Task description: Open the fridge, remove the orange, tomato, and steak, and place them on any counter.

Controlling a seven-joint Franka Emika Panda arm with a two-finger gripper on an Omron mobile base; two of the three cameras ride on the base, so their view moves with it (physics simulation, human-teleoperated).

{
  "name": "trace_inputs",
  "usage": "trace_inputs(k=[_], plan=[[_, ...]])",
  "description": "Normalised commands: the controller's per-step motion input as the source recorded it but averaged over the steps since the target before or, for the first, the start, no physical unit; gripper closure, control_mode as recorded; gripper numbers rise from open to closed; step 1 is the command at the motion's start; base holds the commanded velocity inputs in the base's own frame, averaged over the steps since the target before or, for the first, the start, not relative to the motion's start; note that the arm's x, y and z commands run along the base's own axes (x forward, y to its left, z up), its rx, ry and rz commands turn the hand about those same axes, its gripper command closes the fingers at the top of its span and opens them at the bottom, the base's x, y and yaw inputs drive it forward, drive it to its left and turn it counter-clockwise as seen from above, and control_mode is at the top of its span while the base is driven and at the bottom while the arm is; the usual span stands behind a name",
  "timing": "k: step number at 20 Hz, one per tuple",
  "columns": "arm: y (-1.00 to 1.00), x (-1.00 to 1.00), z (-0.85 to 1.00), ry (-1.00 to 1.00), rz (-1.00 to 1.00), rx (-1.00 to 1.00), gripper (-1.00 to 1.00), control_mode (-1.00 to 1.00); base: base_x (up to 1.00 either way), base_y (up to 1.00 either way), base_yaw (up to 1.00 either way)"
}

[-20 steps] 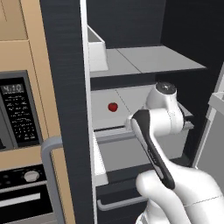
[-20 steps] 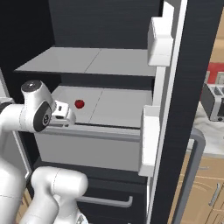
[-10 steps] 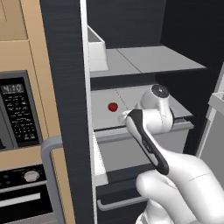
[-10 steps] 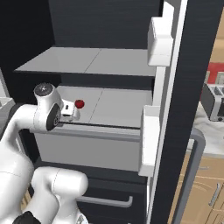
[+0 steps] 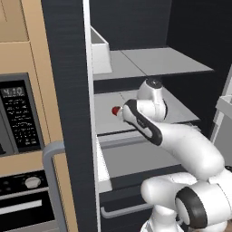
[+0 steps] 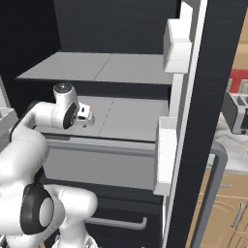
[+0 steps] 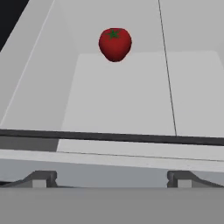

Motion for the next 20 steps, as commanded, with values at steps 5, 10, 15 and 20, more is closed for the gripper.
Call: trace_inputs(k=[5, 10, 15, 20], plan=[[0.13, 0.58, -0.18, 0.01, 0.00, 0.00, -1.00, -1.00, 0.00, 0.00, 0.00], [0.16, 0.48, -0.12, 0.00, 0.00, 0.00, -1.00, -1.00, 0.00, 0.00, 0.00], [0.04, 0.43, -0.14, 0.00, 0.00, 0.00, -1.00, -1.00, 0.00, 0.00, 0.00], [0.03, 0.38, -0.22, 0.00, 0.00, 0.00, -1.00, -1.00, 0.00, 0.00, 0.00]])
